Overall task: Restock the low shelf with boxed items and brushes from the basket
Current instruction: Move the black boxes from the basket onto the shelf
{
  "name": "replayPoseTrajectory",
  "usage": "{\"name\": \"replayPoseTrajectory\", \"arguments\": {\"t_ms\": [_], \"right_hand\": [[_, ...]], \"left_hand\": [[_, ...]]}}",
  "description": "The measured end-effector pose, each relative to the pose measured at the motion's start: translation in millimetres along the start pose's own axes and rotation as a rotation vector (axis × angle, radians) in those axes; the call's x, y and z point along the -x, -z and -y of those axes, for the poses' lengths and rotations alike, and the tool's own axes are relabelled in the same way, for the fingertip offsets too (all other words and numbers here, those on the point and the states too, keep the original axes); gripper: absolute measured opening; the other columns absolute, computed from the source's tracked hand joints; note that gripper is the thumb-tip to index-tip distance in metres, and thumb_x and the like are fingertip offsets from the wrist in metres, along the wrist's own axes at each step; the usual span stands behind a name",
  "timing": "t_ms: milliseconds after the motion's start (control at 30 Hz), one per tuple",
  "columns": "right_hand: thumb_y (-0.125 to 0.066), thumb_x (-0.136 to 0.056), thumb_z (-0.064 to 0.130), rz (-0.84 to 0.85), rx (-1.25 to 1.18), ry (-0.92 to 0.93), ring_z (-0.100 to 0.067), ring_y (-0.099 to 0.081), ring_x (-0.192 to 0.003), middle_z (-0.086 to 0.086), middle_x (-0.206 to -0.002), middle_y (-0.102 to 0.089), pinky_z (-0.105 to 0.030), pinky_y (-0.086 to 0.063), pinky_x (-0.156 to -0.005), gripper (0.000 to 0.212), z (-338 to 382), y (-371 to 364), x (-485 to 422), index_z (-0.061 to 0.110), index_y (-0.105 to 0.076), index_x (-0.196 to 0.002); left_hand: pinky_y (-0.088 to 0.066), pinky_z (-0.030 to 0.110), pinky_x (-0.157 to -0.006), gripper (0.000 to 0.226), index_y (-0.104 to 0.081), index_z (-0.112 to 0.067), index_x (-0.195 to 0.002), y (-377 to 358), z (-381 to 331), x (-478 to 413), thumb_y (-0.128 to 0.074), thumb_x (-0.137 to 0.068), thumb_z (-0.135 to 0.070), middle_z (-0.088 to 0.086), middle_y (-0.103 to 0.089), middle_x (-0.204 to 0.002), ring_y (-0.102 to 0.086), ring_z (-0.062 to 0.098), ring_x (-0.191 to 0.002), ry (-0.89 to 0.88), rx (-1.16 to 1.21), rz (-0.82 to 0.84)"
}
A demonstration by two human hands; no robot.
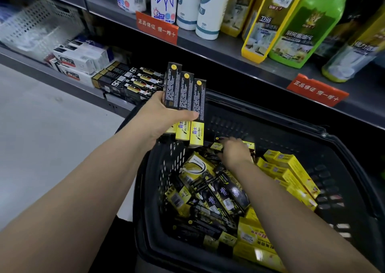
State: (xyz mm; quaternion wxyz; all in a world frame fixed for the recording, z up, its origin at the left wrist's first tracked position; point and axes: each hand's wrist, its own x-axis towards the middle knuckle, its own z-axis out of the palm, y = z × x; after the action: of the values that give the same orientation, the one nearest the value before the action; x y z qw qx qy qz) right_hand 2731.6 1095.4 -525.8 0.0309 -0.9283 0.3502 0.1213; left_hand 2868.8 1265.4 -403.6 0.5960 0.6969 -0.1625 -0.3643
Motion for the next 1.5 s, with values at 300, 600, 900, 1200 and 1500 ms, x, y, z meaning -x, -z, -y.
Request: {"name": "replayPoseTrajectory", "arguments": {"t_ms": [300, 600, 900, 1200, 1500], "right_hand": [[-0.059, -0.087, 0.025, -0.272, -1.307, 0.016, -0.012, -0.069, -0.088, 0.005, -0.091, -0.069, -0.036, -0.054, -0.084, 0.015, 21.9, 83.0, 60.9, 0.033, -0.049, -0.096], [-0.051, -0.092, 0.038, -0.031, -1.085, 0.333, 0.007, -0.058, -0.094, 0.028, -0.107, -0.058, -0.007, -0.044, -0.076, 0.046, 113.5, 129.3, 34.4, 0.033, -0.039, -0.137], [-0.059, -0.083, -0.007, 0.328, -1.589, 0.039, -0.023, -0.065, -0.075, -0.010, -0.104, -0.060, -0.042, -0.057, -0.063, 0.083, 183.2, 151.7, -65.5, 0.025, -0.014, -0.145], [-0.068, -0.082, 0.004, 0.274, -1.398, -0.200, -0.014, -0.050, -0.072, -0.014, -0.128, -0.053, -0.026, -0.038, -0.055, 0.094, 170.9, 117.9, -109.1, 0.024, -0.006, -0.150], [-0.071, -0.076, 0.002, 0.231, -1.353, -0.166, -0.014, -0.065, -0.070, -0.004, -0.089, -0.067, -0.028, -0.055, -0.054, 0.113, 124.6, 106.5, -100.2, 0.042, 0.008, -0.146]], "left_hand": [[-0.040, 0.026, -0.070, 0.042, -0.063, -0.027, -0.099, 5.1, 4.0, -6.1, -0.082, -0.062, -0.024, -0.011, -0.073, -0.088, -0.062, 0.010, -0.091, 0.097, 0.255, -0.053], [-0.056, 0.029, -0.053, 0.063, -0.057, -0.010, -0.118, 65.1, 0.5, -14.1, -0.080, -0.060, -0.016, 0.000, -0.075, -0.085, -0.073, 0.017, -0.072, 0.019, 0.378, -0.132], [-0.055, 0.035, -0.072, 0.043, -0.060, -0.018, -0.109, 120.6, 16.7, -37.0, -0.078, -0.071, -0.013, -0.002, -0.074, -0.094, -0.071, 0.018, -0.085, 0.014, 0.261, -0.184], [-0.053, 0.026, -0.057, 0.046, -0.060, -0.013, -0.117, 106.8, 37.0, -44.2, -0.077, -0.074, -0.016, 0.003, -0.075, -0.094, -0.071, 0.017, -0.076, 0.223, 0.343, -0.126], [-0.055, 0.031, -0.069, 0.041, -0.062, -0.015, -0.112, 68.1, 36.8, -36.0, -0.076, -0.074, -0.010, 0.006, -0.074, -0.100, -0.070, 0.022, -0.086, 0.255, 0.391, -0.055]]}}
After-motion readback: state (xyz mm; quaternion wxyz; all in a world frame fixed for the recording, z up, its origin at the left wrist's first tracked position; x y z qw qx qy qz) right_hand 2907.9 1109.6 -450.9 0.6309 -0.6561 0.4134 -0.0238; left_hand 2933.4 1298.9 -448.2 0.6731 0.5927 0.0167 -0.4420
